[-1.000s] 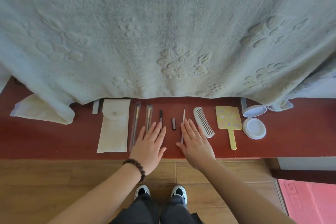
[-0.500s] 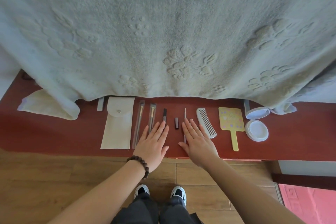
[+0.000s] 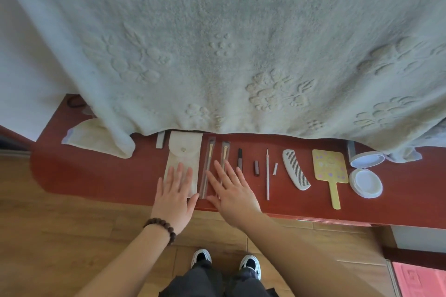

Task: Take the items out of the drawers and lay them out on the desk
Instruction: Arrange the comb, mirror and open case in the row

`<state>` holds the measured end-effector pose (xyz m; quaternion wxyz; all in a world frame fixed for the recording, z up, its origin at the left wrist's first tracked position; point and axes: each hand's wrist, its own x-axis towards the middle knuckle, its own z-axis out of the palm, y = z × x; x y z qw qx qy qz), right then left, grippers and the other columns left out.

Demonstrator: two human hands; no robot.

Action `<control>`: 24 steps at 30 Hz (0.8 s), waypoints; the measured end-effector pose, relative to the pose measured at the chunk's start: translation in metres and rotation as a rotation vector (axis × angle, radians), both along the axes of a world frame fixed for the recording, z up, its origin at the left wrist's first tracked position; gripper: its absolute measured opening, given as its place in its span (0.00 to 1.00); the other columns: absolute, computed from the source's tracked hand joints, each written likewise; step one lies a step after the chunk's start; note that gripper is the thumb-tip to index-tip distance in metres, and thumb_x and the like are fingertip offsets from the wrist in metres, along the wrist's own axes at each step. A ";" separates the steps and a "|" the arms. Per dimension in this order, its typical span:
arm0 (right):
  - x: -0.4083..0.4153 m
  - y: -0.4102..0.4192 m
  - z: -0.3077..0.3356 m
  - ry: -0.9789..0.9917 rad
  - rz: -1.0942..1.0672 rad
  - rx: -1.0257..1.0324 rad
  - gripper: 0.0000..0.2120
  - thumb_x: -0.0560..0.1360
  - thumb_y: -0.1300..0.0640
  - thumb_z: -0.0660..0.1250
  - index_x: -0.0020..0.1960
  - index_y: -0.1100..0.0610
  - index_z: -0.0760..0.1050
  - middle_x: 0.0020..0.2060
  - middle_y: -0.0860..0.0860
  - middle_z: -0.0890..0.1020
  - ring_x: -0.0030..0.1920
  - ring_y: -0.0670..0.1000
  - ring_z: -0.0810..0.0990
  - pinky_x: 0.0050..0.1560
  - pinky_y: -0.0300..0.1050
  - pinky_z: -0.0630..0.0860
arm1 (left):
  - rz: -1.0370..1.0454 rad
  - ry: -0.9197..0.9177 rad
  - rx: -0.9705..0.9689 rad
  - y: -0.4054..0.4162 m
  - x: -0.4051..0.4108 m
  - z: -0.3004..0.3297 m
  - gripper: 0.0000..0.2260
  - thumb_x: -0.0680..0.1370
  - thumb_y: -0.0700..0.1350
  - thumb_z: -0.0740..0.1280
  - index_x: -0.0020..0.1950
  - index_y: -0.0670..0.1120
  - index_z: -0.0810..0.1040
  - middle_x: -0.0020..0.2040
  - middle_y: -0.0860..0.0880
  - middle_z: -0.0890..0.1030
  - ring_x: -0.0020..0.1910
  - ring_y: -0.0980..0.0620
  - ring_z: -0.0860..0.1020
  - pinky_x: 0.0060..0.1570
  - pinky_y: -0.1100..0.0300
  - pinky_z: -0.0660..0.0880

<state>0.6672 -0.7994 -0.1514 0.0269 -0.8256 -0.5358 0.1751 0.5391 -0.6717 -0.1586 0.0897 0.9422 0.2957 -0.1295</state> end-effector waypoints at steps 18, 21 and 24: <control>0.003 0.009 -0.009 -0.066 0.149 -0.127 0.32 0.74 0.35 0.31 0.75 0.45 0.34 0.75 0.48 0.35 0.74 0.51 0.30 0.76 0.55 0.38 | -0.014 0.030 -0.016 -0.002 -0.001 -0.001 0.32 0.81 0.59 0.46 0.71 0.48 0.27 0.77 0.47 0.33 0.74 0.46 0.33 0.74 0.46 0.40; 0.002 0.001 0.012 -0.036 -0.027 -0.038 0.32 0.76 0.35 0.33 0.76 0.46 0.35 0.75 0.47 0.34 0.74 0.50 0.30 0.76 0.54 0.38 | -0.005 -0.032 -0.013 -0.005 0.003 0.009 0.32 0.81 0.60 0.46 0.72 0.48 0.28 0.78 0.48 0.36 0.77 0.47 0.37 0.75 0.47 0.41; 0.008 -0.020 0.037 0.017 -0.322 0.071 0.35 0.73 0.34 0.33 0.77 0.46 0.38 0.74 0.45 0.35 0.74 0.47 0.31 0.76 0.50 0.35 | 0.008 -0.122 -0.022 -0.012 0.011 0.025 0.31 0.80 0.61 0.46 0.77 0.50 0.36 0.79 0.49 0.40 0.77 0.49 0.39 0.75 0.48 0.39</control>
